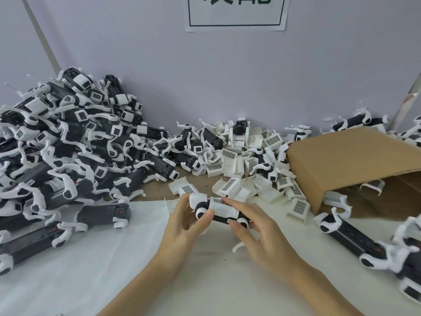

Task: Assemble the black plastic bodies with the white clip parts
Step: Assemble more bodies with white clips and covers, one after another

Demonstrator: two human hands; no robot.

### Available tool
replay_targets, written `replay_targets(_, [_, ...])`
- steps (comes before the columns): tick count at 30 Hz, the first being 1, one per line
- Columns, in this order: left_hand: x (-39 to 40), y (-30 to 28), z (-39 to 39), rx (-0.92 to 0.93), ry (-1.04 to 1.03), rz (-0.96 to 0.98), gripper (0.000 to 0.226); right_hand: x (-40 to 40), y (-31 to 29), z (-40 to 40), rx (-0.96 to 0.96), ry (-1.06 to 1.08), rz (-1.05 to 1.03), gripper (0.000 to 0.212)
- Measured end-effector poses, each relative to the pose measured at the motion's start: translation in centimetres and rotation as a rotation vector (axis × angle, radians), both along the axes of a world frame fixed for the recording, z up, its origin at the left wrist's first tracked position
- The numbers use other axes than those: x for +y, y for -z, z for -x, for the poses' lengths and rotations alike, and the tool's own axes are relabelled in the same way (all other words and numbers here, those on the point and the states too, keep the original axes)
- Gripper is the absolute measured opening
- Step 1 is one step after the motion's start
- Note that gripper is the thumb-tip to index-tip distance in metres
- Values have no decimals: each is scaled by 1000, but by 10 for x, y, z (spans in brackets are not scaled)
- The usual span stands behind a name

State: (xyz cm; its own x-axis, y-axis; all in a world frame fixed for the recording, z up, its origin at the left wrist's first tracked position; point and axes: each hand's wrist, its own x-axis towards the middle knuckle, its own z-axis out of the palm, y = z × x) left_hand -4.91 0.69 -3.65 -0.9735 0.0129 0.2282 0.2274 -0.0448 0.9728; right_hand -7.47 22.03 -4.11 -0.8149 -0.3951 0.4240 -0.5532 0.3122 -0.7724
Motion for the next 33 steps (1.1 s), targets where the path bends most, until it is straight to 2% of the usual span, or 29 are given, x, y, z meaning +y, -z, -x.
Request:
replay_targets(6, [1, 2, 4, -17, -20, -12, 49, 2, -5, -4, -47, 44, -69, 50])
replay_targets(8, [2, 3, 6, -31, -45, -46, 50, -1, -10, -6, -176, 77, 28, 40])
replay_targets(9, [2, 3, 7, -41, -59, -89, 56, -2, -16, -4, -313, 91, 128, 38])
replay_targets(11, [3, 1, 10, -84, -108, -196, 70, 0, -36, 9, -654, 75, 370, 47])
replay_targets(13, [2, 1, 12, -121, -134, -247, 70, 15, -60, 30, -840, 38, 667, 49])
replay_targets(15, [0, 2, 13, -138, -113, -243, 66, 40, -88, 53, -800, -92, 1093, 47])
replay_targets(16, [0, 2, 12, -134, -89, -221, 65, 53, -101, 63, -746, -176, 1242, 50])
replay_targets(17, [1, 2, 11, -128, -65, -188, 64, 62, -110, 70, -704, -234, 1307, 55])
replay_targets(20, [5, 0, 7, -114, -2, -60, 57, 71, -102, 80, -780, -265, 1207, 72])
replay_targets(24, [9, 4, 6, -86, 10, 146, 46, 54, -54, 63, -941, -154, 992, 58])
replay_targets(27, [10, 9, 8, -84, -21, 297, 37, 44, -20, 47, -1037, -127, 974, 55])
replay_targets(30, [14, 7, 15, -96, -78, 420, 30, 38, -8, 45, -1051, -103, 957, 49])
replay_targets(33, [21, -11, 43, -2, -132, 645, 21, 37, -7, 49, -1043, -97, 1011, 51])
